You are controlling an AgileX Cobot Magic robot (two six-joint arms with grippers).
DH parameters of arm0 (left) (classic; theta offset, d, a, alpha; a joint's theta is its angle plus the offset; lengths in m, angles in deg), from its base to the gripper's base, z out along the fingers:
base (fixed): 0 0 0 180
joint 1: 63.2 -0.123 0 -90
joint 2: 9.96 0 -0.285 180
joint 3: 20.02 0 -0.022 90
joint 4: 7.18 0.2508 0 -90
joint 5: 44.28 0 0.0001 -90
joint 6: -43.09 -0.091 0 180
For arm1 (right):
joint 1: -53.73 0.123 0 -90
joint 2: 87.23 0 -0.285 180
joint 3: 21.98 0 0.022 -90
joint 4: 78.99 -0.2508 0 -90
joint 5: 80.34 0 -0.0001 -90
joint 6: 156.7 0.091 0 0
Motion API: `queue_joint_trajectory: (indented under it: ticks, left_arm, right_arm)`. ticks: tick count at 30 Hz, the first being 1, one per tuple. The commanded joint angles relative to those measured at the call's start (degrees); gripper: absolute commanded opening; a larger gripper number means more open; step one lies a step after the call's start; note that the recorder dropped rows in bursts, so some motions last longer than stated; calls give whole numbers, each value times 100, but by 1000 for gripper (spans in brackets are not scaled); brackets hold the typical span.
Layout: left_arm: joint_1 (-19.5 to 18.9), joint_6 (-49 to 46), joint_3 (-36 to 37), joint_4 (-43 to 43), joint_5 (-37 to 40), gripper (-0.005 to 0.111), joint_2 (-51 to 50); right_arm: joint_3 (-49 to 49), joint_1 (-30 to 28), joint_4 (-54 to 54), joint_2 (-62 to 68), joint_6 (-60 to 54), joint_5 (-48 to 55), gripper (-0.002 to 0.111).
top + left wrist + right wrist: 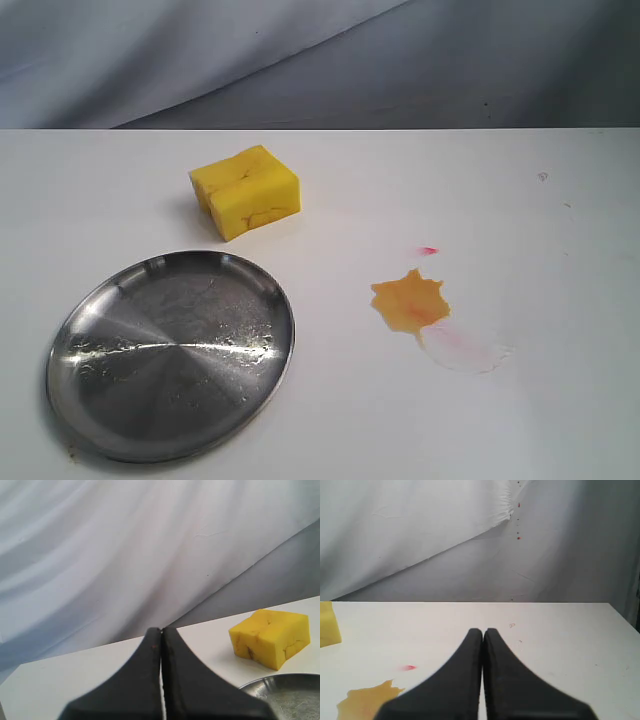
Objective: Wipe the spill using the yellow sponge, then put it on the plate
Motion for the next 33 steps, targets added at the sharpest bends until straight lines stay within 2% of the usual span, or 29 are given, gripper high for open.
queue_joint_trajectory:
  ticks: [1,9,13,17,21,26,31,33]
  left_arm:
    - [-25,50,-17,-41,-29,0,20]
    - [-25,50,-17,-41,-29,0,20]
    - [-25,50,-17,-41,-29,0,20]
    - [-25,50,-17,-41,-29,0,20]
    - [-25,50,-17,-41,-29,0,20]
    - [-25,50,-17,-41,-29,0,20]
    - [-25,50,-17,-41,-29,0,20]
    - [-25,50,-17,-41,-29,0,20]
  right_arm:
    - [-23,-50,-27,-38,-73,-30,0]
    - [-23,-50,-24,-38,-72,-82,0]
    - [-23,-50,-127,-38,162,-537,0]
    - [-23,-50,-1380,-38,1145,-1443,0]
    - [467,-39,-1786,294,1459,-811,0]
    - [1845,100,-1790,1922,479,337,0]
    - [3180,772,-2541,3775,-1243,1231,0]
    - [3798,1088,-2589,4578,-1613,1611,0]
